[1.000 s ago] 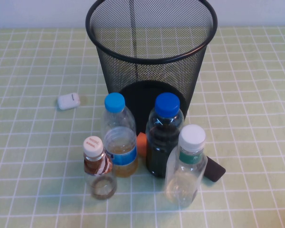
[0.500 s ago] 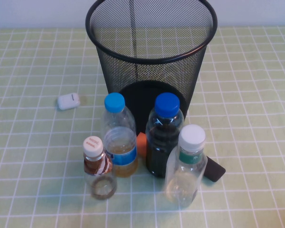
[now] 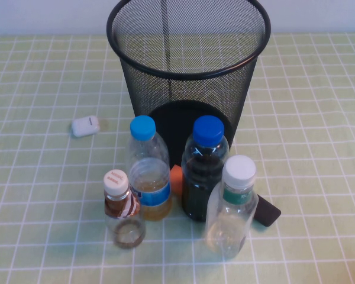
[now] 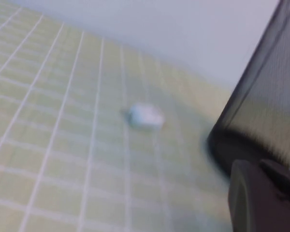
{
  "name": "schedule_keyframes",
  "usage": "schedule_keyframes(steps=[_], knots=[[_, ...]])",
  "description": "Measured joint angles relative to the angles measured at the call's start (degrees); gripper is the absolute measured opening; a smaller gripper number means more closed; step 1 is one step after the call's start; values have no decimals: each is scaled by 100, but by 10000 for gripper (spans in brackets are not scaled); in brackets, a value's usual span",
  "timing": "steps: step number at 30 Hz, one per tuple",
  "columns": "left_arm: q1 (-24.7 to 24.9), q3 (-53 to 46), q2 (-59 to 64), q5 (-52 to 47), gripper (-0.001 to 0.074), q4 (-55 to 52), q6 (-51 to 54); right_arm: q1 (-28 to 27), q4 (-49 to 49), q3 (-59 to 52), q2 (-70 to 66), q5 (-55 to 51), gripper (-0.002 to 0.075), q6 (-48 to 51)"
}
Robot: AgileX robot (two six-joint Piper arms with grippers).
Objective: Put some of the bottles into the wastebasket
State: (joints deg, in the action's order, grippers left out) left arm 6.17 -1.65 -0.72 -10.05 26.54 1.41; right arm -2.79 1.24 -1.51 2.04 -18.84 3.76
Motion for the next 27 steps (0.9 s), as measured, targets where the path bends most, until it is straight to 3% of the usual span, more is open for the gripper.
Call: schedule_keyframes(steps=[3, 7, 12, 17, 27], knots=[[0, 0, 0, 618, -5, 777, -24, 0, 0, 0, 0, 0, 0, 0], [0, 71, 0, 1005, -4, 1004, -42, 0, 0, 0, 0, 0, 0, 0], [0, 1183, 404, -377, -4, 818, 201, 0, 0, 0, 0, 0, 0, -11], [0, 2304, 1706, -1386, -4, 716, 571, 0, 0, 0, 0, 0, 0, -11], [0, 3128, 3980, -1601, -4, 1278, 2641, 0, 0, 0, 0, 0, 0, 2]])
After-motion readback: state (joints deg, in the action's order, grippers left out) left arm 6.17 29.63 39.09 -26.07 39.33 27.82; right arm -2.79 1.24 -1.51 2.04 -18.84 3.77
